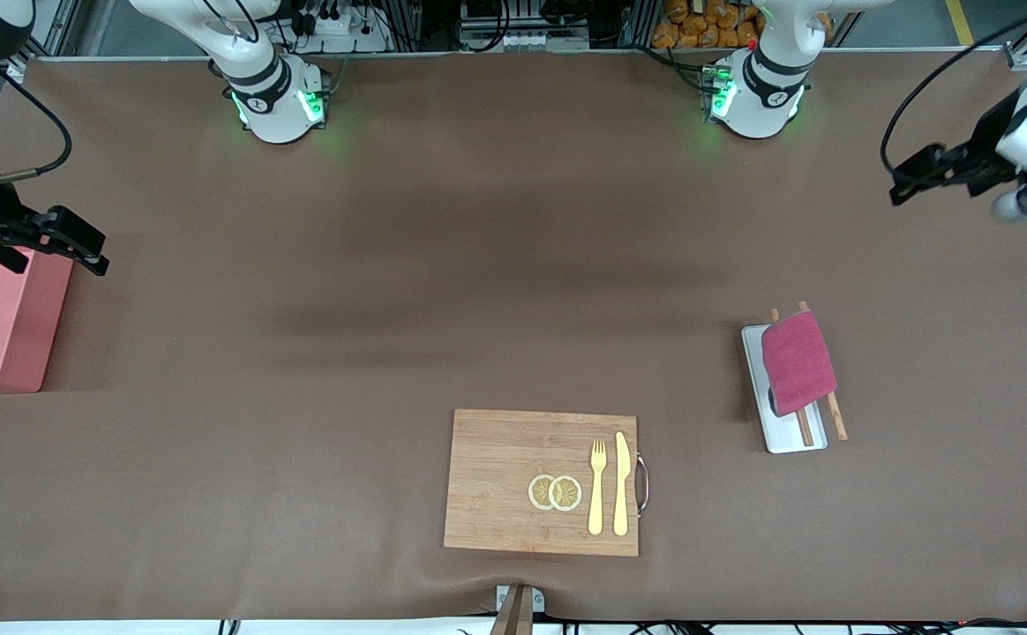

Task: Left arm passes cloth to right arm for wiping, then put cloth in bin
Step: 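Reach the left gripper toward the pink cloth on the white tray, then lower the left gripper and close it on the pink cloth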

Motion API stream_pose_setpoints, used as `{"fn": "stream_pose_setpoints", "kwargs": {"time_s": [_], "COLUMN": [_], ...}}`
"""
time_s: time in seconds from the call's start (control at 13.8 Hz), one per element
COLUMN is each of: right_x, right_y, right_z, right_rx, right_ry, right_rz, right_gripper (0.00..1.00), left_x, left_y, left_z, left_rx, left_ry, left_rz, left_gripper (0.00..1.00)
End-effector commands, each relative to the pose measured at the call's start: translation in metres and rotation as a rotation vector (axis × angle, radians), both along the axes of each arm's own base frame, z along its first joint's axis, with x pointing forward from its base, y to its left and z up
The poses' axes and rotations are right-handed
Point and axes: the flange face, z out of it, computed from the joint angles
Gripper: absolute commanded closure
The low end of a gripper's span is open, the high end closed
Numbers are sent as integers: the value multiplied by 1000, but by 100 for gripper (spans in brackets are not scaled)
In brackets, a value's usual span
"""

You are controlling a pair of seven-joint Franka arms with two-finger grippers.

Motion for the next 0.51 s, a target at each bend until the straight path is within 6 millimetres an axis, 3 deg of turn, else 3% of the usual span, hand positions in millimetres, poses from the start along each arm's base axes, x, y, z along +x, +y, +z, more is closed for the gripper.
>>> {"fn": "stream_pose_setpoints", "kwargs": {"time_s": [0.0, 0.29, 0.44], "right_x": [1, 1, 1], "right_y": [-3, -5, -6], "right_z": [1, -2, -3], "right_rx": [4, 4, 4], "right_ry": [-2, 2, 7], "right_rz": [-17, -20, -24], "right_gripper": [0, 0, 0], "left_x": [41, 77, 95], "left_y": [2, 3, 4], "left_z": [-46, -99, -135], "left_rx": [14, 4, -1], "left_ry": [-2, -11, -15], "left_rz": [1, 17, 20], "left_gripper": [0, 0, 0]}}
